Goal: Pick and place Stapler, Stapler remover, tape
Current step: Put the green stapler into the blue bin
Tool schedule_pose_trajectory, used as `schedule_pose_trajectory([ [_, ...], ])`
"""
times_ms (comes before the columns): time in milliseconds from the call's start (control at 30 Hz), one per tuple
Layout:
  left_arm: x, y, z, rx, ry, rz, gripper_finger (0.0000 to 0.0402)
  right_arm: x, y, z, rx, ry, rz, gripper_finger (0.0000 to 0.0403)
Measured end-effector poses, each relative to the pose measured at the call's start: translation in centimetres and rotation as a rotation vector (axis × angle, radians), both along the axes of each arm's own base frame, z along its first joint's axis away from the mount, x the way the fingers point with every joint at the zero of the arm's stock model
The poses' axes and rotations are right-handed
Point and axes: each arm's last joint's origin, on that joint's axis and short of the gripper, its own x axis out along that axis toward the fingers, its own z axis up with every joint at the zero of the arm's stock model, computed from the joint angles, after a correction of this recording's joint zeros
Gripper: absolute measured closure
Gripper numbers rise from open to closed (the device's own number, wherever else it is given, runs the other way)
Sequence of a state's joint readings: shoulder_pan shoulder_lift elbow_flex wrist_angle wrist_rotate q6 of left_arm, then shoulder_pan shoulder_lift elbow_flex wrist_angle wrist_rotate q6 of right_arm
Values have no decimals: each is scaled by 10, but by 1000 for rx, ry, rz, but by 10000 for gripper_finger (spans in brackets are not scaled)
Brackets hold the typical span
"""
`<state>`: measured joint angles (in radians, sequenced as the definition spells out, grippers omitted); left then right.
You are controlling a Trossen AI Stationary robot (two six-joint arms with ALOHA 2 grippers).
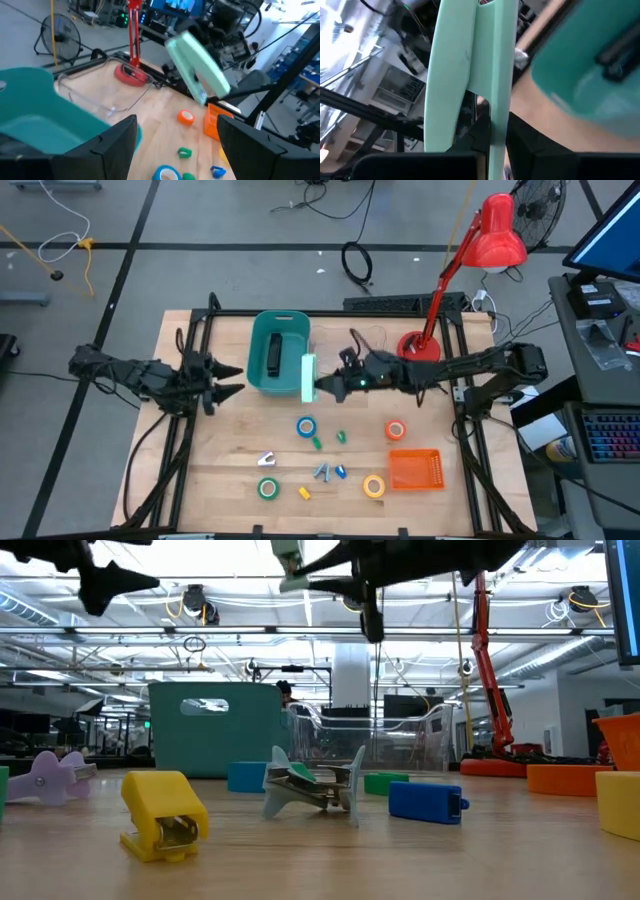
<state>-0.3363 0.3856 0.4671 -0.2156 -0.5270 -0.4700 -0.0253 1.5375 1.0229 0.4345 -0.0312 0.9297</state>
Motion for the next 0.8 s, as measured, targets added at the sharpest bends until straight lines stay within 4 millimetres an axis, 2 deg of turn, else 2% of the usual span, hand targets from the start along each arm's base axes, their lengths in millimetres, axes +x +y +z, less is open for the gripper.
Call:
schedule_pose_trajectory([
  [233, 42, -10, 3, 35, -59, 113, 124, -1, -30, 0, -184, -12, -31, 375],
  [500, 86, -9, 5, 60, -185, 219, 124, -2, -41, 6, -421, -35, -131, 375],
  [800, 136, -1, 38, 240, -69, 386, 124, -3, -47, 9, -694, 38, -309, 375],
])
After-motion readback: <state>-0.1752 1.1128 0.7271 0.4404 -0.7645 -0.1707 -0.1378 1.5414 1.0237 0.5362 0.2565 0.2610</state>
